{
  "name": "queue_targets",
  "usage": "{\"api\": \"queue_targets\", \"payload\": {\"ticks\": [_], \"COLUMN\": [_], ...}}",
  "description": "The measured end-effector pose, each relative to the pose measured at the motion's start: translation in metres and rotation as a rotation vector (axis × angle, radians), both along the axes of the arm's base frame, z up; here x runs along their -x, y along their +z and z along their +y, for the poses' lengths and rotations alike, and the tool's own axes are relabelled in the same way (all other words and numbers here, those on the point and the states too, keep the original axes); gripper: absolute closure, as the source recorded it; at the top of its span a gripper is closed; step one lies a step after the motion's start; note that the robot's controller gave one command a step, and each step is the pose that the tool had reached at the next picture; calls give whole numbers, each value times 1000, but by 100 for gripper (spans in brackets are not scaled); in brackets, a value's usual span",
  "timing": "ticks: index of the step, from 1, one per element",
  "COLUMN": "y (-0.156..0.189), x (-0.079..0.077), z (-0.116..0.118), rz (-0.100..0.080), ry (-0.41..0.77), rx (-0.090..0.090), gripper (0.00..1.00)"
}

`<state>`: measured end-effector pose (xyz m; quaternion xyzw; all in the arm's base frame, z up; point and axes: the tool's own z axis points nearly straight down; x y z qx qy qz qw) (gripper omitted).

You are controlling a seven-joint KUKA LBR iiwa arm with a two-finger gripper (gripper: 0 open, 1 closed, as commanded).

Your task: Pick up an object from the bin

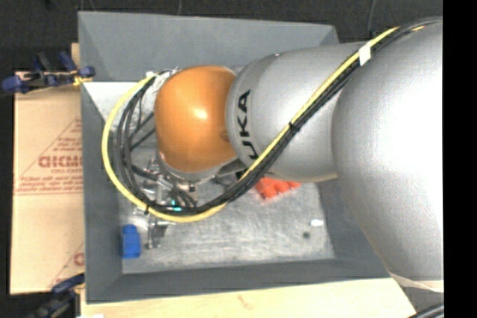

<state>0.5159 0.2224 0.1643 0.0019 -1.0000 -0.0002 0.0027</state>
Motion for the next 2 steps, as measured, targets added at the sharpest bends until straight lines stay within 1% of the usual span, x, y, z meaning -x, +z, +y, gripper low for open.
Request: {"api": "queue_targets", "payload": {"ticks": [1, 2], "y": [4, 4], "x": [-2, -2], "z": [-1, -1], "rz": [-7, -7], "ry": [-5, -7], "rx": [-2, -2], "gripper": [100, 0]}}
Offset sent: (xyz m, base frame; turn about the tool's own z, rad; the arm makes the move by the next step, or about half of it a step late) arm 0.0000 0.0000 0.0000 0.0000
